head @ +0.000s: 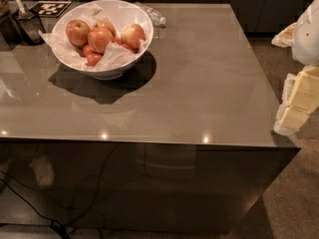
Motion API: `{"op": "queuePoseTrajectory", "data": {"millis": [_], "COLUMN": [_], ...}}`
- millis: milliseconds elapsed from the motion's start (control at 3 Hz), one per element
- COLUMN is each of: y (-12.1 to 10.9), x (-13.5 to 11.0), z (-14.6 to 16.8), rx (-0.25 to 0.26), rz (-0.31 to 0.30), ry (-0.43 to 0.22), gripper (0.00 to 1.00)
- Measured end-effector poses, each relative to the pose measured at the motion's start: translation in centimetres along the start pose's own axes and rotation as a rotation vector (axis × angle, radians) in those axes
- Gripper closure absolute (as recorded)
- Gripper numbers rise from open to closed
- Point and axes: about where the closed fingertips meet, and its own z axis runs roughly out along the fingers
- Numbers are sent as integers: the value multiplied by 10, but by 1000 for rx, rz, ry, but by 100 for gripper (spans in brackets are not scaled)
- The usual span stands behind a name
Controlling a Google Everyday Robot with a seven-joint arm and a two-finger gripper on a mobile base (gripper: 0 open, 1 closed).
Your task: Pick apple from white bowl
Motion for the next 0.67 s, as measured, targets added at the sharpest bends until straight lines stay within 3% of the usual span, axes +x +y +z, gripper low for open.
{"op": "queuePoseTrajectory", "data": {"millis": [333, 667], "y": [-1, -8], "x": [-1, -27], "z": [-1, 5], "rx": [8, -40], "rz": [3, 33], "ry": [5, -10], "gripper": [0, 0]}}
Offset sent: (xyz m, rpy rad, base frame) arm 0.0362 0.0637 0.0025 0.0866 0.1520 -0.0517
